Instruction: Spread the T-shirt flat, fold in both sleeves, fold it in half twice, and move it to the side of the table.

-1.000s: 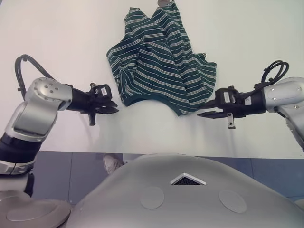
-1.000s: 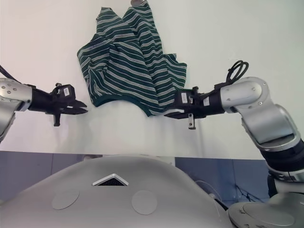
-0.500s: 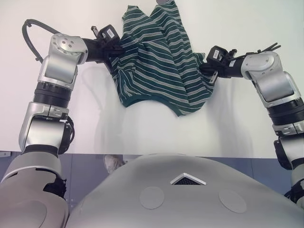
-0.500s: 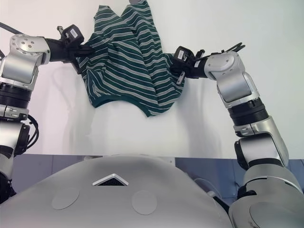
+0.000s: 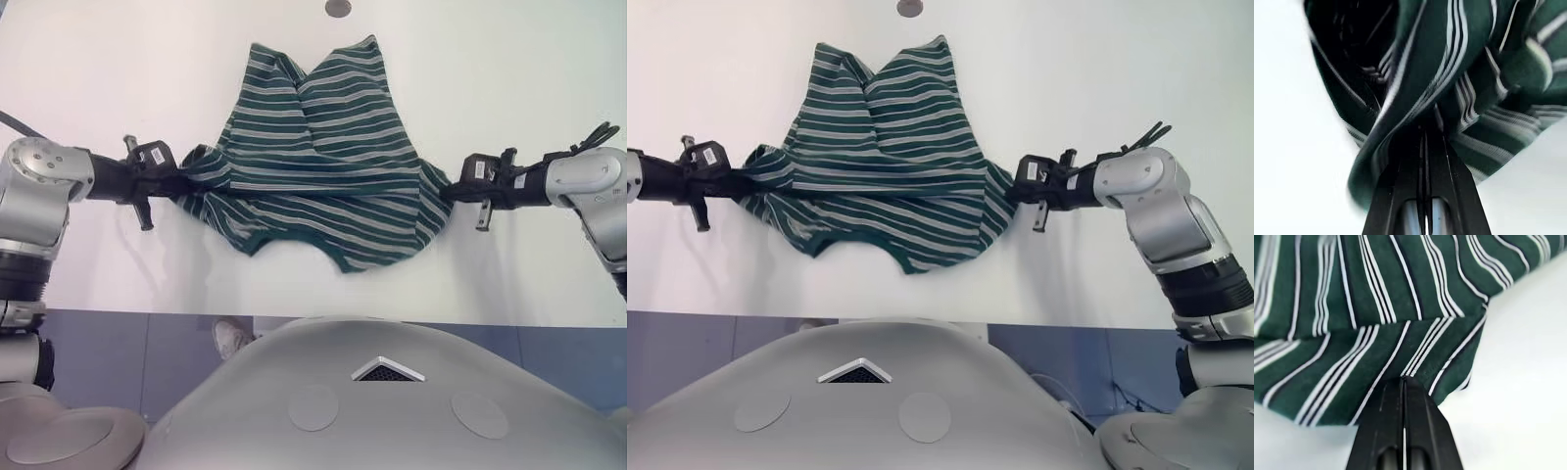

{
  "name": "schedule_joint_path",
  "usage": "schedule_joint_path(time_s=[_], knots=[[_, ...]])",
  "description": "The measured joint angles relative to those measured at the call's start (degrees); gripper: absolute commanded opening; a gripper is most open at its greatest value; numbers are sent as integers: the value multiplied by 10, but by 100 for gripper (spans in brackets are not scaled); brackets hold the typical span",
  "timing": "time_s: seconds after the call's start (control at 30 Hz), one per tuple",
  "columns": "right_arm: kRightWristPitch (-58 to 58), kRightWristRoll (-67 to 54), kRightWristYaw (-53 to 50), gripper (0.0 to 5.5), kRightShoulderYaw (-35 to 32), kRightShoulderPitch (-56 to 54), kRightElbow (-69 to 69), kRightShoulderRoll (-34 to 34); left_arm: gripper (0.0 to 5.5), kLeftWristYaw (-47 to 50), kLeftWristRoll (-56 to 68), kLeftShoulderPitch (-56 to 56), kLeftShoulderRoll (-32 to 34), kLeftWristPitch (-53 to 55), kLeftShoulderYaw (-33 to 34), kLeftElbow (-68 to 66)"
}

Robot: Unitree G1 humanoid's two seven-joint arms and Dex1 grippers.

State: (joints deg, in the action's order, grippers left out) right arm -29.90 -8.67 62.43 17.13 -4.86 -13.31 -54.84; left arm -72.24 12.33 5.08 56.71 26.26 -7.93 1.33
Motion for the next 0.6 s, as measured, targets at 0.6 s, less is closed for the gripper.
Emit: schedule_joint_path(time_s=[0.6], knots=[[214, 206, -206, 0, 122, -356, 537, 321, 2, 248, -198, 378, -286, -198, -177, -483]])
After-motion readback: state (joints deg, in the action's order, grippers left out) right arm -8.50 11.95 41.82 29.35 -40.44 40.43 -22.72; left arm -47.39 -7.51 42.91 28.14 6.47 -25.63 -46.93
